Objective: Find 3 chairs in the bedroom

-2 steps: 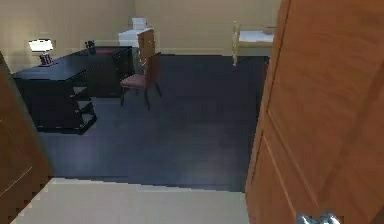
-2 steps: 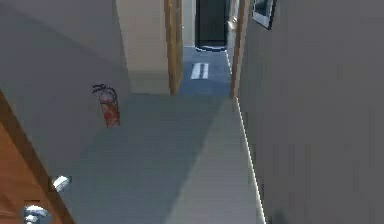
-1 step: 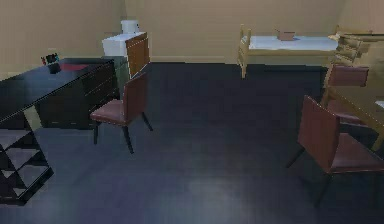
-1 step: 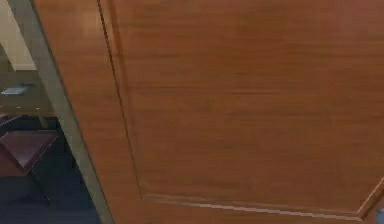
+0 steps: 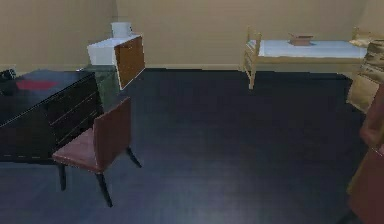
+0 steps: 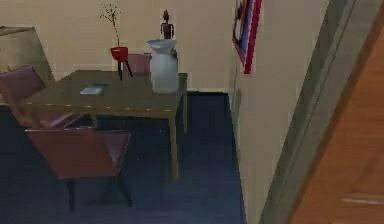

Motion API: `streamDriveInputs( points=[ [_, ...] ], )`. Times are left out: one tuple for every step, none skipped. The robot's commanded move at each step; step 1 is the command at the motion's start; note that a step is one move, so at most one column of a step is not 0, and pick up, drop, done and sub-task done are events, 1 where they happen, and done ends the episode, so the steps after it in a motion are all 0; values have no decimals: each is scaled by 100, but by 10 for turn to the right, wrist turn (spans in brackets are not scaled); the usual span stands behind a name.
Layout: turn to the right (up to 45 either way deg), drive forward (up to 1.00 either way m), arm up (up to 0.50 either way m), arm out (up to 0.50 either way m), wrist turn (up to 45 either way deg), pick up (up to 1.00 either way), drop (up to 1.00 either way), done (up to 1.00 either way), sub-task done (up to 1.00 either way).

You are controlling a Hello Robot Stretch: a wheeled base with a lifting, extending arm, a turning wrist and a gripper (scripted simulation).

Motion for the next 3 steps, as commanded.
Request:
streamDriveInputs(
  points=[
    [450,0,0,0,0,0,0,0,0],
    [150,0,0,0,0,0,0,0,0],
    [0,0,0,0,0,0,0,0,100]
  ],
)
